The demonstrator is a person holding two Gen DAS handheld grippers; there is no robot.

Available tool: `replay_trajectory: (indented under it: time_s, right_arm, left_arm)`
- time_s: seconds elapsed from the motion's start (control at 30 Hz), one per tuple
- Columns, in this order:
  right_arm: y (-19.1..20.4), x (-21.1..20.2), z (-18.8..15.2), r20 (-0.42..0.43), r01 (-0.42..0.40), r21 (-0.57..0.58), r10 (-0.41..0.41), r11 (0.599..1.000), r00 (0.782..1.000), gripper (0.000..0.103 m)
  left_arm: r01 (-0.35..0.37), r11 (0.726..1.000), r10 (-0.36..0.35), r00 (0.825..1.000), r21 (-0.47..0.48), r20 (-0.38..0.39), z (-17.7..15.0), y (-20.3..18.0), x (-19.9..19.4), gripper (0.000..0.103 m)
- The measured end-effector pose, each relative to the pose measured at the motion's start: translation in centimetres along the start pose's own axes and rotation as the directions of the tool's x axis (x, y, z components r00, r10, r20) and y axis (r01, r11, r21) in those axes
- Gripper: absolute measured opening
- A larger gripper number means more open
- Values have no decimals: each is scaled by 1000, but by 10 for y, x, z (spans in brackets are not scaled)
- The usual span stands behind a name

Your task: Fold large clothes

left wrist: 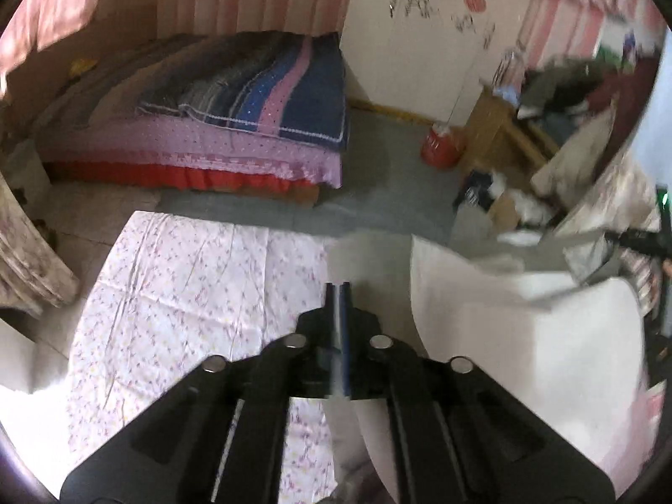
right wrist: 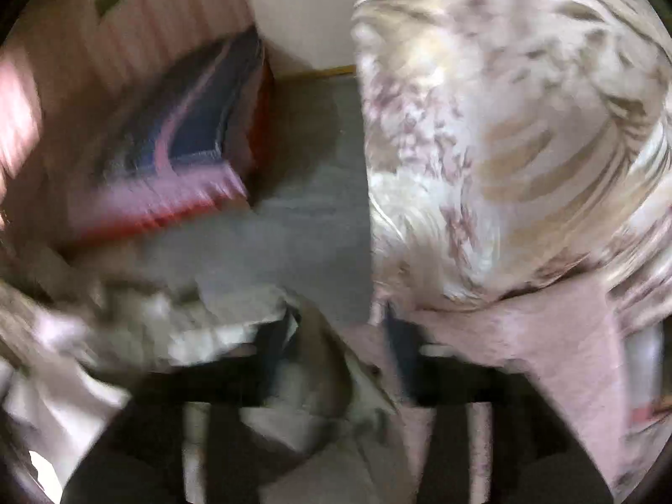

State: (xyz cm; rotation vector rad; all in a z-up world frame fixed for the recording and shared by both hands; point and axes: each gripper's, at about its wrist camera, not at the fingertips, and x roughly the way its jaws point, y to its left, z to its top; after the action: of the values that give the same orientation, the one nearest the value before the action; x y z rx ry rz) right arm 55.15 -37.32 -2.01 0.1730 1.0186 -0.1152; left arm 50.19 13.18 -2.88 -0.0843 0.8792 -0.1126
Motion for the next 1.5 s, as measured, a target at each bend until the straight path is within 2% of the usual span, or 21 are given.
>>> replay_trajectory:
  time_s: [0.07,0.27,0.4,0.5,0.57,0.63,0.77,0.87,1.0,1.03,1.07,1.1,1.13,1.2,1.27,1.3,1.33,1.37,1.4,1.43,1.5]
  right_arm:
    - [11,-5,-1,-5,12,-48,-13,999,1000,64]
    - [53,-12,-2,-137,67,-221,-99,973,986,71]
    - [64,6,-14,-308,93,-268,-176,959,935,71]
    - [65,29,-23,-307,144,-262,-223,954,925,71]
    - [68,40,-28,-253,144,-280,-218,949,943,29]
    - [71,35,-31,-145,155,-297,-205,942,968,18]
    - [49,-25,-24,82,-3,-158,17,987,996,12]
    - [10,-70,-22,262,-254,-1,246,967,933,12]
    - [-10,-66,-10,293,-436,123,387,891,874,13]
    - [-11,-56,-7,282,-429,153,377,890,882,15]
    - [-6,-36,-1,221,-347,167,308,923,925,25]
    - [-1,-16,2,137,-284,167,263,944,955,35]
    - [2,1,2,66,-228,171,220,958,973,50]
    - [1,13,-4,-8,-183,160,186,970,982,55]
    - [-7,-4,-14,32,-259,148,257,955,966,68]
    - [-13,-18,-20,62,-257,132,251,957,966,74]
    - [-21,-34,-29,100,-242,106,231,965,968,80]
    - [-27,-54,-44,148,-214,61,203,975,968,85]
    - [-31,-68,-59,178,-188,32,179,982,968,89]
    - [-35,-79,-76,192,-159,8,154,987,969,91]
    - [-45,-91,-119,191,-125,-41,130,991,973,91]
  left_arm:
    - [-23,999,24,999,43,-24,2,-9,5,72]
    - [-60,986,83,986,157,-144,24,-58,37,85]
    - [-149,966,198,951,211,-236,34,-79,72,85]
    - [-154,966,213,931,210,-295,34,-78,95,57]
    - [-84,980,142,930,182,-340,30,-76,109,7]
    - [-70,987,113,938,142,-328,26,-72,112,0]
    - [31,999,-23,983,41,-182,25,-51,81,0]
    - [186,979,-189,982,-86,-20,30,-26,46,0]
    - [332,929,-312,940,-165,136,39,-2,21,0]
    - [325,928,-308,944,-183,115,42,1,27,0]
    - [279,941,-269,960,-192,80,45,2,38,0]
    - [121,979,-119,993,-164,21,50,1,58,0]
    - [45,989,-48,999,-144,-17,49,0,71,0]
    - [-50,989,29,988,-137,-153,43,8,101,0]
    - [-46,986,22,989,-160,-148,37,16,92,1]
    - [-29,987,10,993,-156,-118,35,17,80,7]
    - [-34,989,18,994,-145,-105,33,17,69,31]
    - [-51,990,39,995,-132,-91,29,16,56,71]
    - [-88,989,80,994,-116,-67,24,13,41,87]
    - [-138,986,138,990,-95,-11,14,10,17,98]
    - [-157,987,159,987,-45,35,-5,6,-18,98]
